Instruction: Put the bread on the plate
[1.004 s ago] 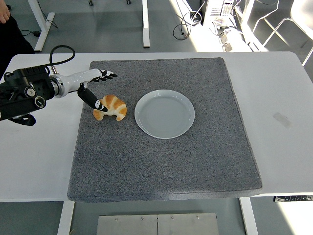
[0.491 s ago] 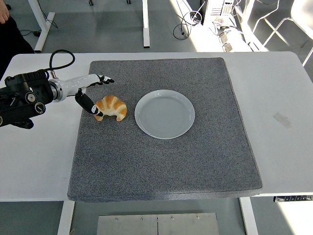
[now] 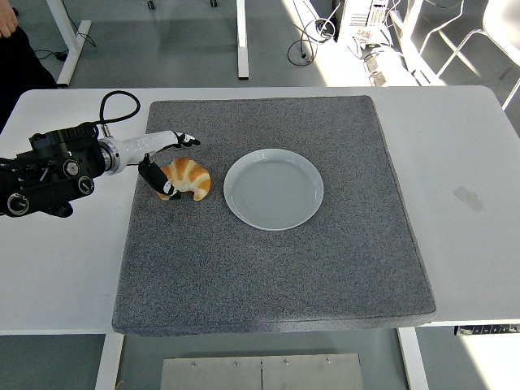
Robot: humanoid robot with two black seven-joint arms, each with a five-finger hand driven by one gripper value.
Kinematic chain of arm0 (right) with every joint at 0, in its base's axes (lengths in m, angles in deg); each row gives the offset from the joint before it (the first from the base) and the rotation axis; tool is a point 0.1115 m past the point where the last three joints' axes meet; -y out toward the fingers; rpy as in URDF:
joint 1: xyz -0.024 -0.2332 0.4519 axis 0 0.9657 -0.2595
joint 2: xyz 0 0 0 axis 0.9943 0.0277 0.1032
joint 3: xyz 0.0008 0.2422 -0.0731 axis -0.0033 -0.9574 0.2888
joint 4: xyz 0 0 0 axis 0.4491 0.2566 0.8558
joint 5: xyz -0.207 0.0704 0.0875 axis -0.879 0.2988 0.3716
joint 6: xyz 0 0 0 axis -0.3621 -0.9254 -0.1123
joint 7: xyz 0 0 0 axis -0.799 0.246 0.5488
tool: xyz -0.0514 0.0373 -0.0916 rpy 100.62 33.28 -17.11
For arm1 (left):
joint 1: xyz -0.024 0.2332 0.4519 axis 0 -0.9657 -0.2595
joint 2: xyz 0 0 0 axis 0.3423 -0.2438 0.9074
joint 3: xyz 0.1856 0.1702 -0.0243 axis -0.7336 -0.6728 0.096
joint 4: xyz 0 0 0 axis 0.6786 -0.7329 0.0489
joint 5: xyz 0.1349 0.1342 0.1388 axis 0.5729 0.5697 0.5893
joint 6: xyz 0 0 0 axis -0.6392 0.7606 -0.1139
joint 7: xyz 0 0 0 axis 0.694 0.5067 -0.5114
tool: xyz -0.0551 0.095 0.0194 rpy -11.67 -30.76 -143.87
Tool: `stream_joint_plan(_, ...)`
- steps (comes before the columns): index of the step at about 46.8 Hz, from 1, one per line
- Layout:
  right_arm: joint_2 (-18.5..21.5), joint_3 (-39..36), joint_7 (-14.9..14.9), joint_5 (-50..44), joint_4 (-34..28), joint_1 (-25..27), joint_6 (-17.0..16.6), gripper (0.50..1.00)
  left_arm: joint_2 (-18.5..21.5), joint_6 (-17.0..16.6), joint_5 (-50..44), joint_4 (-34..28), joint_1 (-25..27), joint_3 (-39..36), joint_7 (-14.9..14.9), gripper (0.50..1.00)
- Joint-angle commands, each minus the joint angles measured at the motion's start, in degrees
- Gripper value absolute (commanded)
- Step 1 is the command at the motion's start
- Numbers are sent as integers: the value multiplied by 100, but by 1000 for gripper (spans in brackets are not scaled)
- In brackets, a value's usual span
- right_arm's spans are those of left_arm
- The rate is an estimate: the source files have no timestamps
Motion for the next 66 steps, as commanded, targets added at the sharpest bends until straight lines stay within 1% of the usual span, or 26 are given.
stream_joint_plan(1, 0, 0, 4, 0, 0, 0, 6, 1000, -31, -1, 1, 3, 1, 2, 13, 921)
stream_joint_plan(8, 0, 0, 4, 0, 0, 0, -3, 1000, -31, -18, 1, 12, 1, 2, 65, 875)
stream_joint_plan(13, 0, 0, -5, 0, 0, 0, 6, 1000, -40, -36, 194, 12, -17, 2, 65, 848)
stream_joint_plan(17, 0, 0, 4, 0, 0, 0, 6, 1000, -40, -141, 379, 12, -61, 10, 74, 805)
stream_joint_plan(21, 0, 0, -5, 0, 0, 0, -3, 1000, -40, -220, 458, 12, -87, 2, 74, 804)
stream_joint_plan(27, 0, 0, 4, 0, 0, 0, -3, 1000, -31, -220, 467, 12, -87, 2, 118, 798)
stream_joint_plan(34, 0, 0, 4, 0, 0, 0, -3, 1000, -31, -220, 554, 12, -87, -7, 180, 734)
stream_joint_plan(42, 0, 0, 4, 0, 0, 0, 6, 1000, -40, -238, 669, 12, -148, -7, 180, 724)
stream_joint_plan(45, 0, 0, 4, 0, 0, 0, -3, 1000, -39, -290, 739, 12, -175, -7, 188, 707)
stream_joint_plan(50, 0, 0, -5, 0, 0, 0, -3, 1000, -40, -414, 880, 12, -228, -7, 188, 698)
stream_joint_plan(56, 0, 8, 4, 0, 0, 0, -3, 1000, -40, -431, 906, 20, -237, -7, 188, 678)
stream_joint_plan(58, 0, 0, 4, 0, 0, 0, 6, 1000, -40, -440, 915, 12, -245, -7, 188, 668)
stream_joint_plan(66, 0, 0, 4, 0, 0, 0, -3, 1000, -31, -449, 906, 20, -228, 10, 162, 596)
